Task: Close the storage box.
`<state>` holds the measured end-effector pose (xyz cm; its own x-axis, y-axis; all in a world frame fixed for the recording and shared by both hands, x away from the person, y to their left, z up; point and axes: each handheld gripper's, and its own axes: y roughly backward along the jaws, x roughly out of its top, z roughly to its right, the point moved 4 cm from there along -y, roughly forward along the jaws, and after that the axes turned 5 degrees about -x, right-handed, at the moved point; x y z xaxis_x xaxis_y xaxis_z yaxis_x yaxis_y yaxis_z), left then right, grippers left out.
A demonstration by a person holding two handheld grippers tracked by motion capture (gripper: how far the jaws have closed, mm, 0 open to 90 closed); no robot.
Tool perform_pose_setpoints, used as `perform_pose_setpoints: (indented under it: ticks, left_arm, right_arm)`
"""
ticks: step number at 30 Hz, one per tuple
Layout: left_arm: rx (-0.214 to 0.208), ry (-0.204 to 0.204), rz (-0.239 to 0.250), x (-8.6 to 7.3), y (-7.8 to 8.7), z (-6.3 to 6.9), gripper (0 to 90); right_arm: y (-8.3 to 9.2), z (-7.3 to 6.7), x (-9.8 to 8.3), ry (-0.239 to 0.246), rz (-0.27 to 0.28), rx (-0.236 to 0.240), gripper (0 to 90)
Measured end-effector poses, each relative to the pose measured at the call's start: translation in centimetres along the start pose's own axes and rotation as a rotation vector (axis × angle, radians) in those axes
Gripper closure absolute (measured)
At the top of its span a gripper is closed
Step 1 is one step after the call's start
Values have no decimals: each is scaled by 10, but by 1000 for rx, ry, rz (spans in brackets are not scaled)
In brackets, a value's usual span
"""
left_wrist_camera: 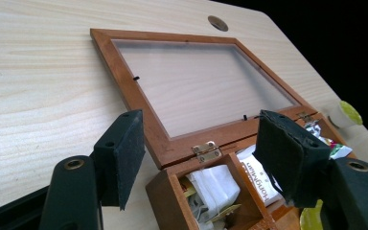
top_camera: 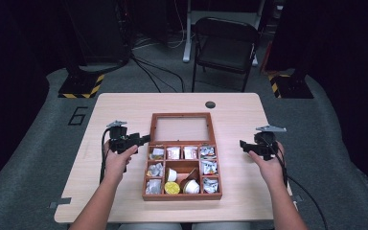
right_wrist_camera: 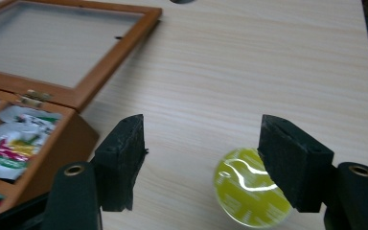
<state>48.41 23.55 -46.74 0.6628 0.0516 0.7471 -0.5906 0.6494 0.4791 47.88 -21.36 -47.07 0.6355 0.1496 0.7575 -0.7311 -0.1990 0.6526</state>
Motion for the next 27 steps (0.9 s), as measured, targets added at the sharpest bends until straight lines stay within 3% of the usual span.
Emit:
perform_pose_setpoints:
  ticks: [8, 14, 20, 27]
  left_arm:
    - [-5, -1, -14, 1, -8, -1, 339]
    - [-2, -18, -28, 6, -8, 3, 347]
    - [-2, -19, -32, 11, -10, 6, 351]
    - [6, -1, -40, 13, -16, -1, 349]
  right_arm:
    - [6, -31, 18, 39, 26, 77, 346]
    - [8, -44, 30, 9, 39, 147, 345]
    - [14, -55, 45, 13, 60, 186, 370]
    - [9, -68, 57, 46, 37, 205, 378]
